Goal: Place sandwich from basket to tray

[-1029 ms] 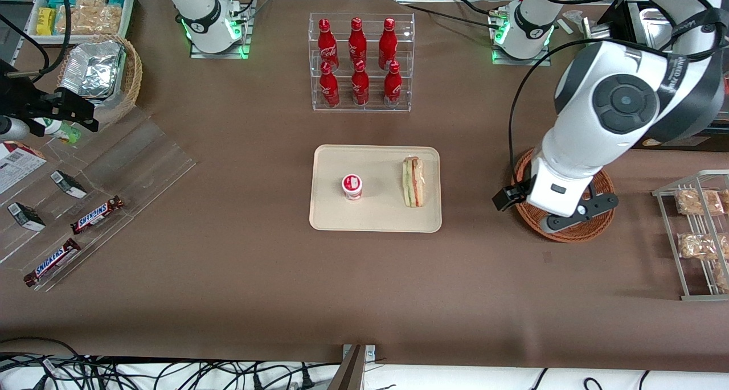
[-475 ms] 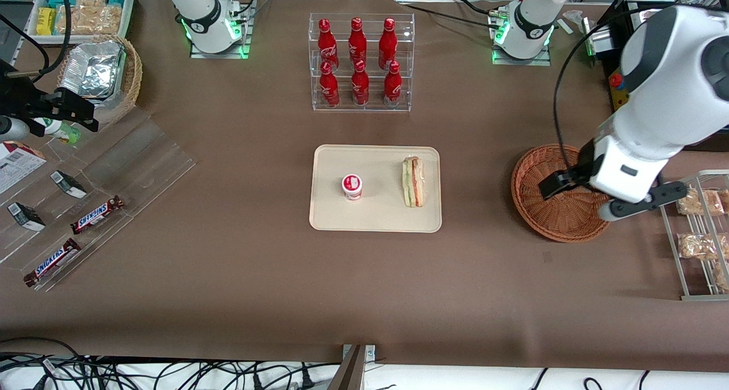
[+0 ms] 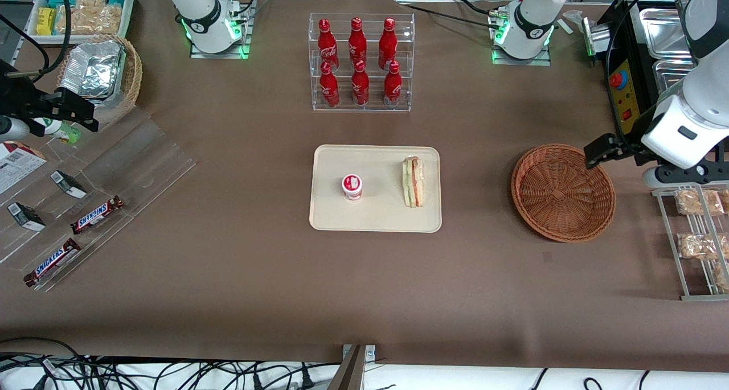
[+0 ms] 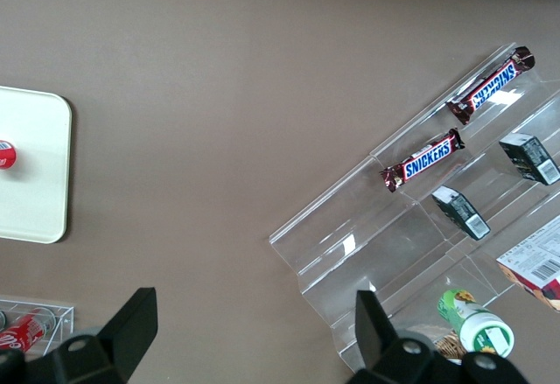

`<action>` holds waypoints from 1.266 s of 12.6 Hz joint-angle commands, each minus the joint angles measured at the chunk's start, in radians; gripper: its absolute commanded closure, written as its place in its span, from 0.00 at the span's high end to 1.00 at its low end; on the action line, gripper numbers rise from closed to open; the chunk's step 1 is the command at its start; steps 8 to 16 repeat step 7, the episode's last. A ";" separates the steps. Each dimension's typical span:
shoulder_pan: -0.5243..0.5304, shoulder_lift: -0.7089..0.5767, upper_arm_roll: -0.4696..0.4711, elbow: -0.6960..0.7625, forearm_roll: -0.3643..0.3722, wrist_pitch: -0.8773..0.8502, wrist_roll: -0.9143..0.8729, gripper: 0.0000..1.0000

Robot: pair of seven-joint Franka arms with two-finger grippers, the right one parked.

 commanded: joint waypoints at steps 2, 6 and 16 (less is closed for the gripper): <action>0.000 -0.060 0.027 -0.039 -0.029 -0.034 0.163 1.00; -0.006 -0.062 0.027 -0.040 -0.026 -0.031 0.147 1.00; -0.006 -0.062 0.027 -0.040 -0.027 -0.033 0.144 1.00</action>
